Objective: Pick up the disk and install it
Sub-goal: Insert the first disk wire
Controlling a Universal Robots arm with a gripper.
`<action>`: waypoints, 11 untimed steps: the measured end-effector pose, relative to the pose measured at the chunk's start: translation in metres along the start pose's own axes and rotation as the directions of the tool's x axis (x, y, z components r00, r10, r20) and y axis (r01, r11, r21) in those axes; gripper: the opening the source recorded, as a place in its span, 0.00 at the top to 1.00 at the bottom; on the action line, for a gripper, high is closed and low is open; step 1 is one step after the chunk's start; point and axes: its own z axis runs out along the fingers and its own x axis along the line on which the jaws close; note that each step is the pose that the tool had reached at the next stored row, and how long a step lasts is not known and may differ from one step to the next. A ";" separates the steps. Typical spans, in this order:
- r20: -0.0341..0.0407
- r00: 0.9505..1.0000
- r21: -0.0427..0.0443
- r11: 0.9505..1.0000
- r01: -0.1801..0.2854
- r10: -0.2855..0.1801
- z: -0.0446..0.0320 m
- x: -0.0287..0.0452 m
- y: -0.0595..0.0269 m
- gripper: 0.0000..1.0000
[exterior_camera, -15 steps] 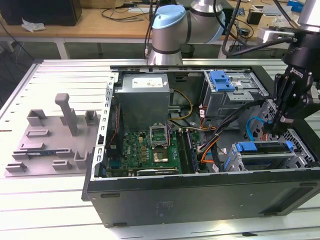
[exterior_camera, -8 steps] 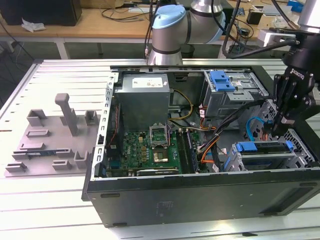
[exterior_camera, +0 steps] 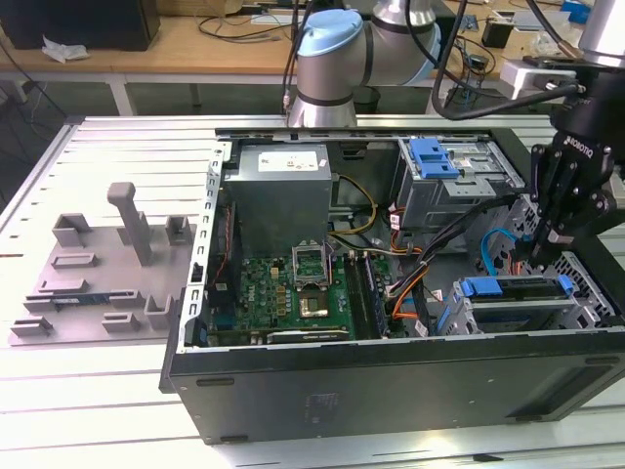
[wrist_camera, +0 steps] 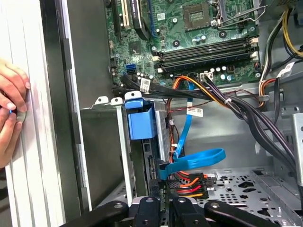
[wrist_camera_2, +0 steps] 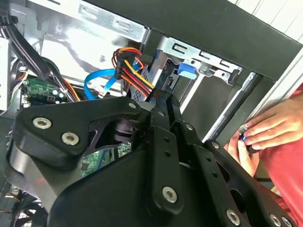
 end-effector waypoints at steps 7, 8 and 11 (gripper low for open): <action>0.030 0.999 0.007 1.000 0.013 -0.013 0.0017 0.0076 0.0007 0.83; 0.040 0.999 0.009 1.000 0.016 -0.017 0.0022 0.0099 0.0010 0.83; 0.064 0.998 0.011 1.000 0.024 -0.025 0.0034 0.0150 0.0020 0.83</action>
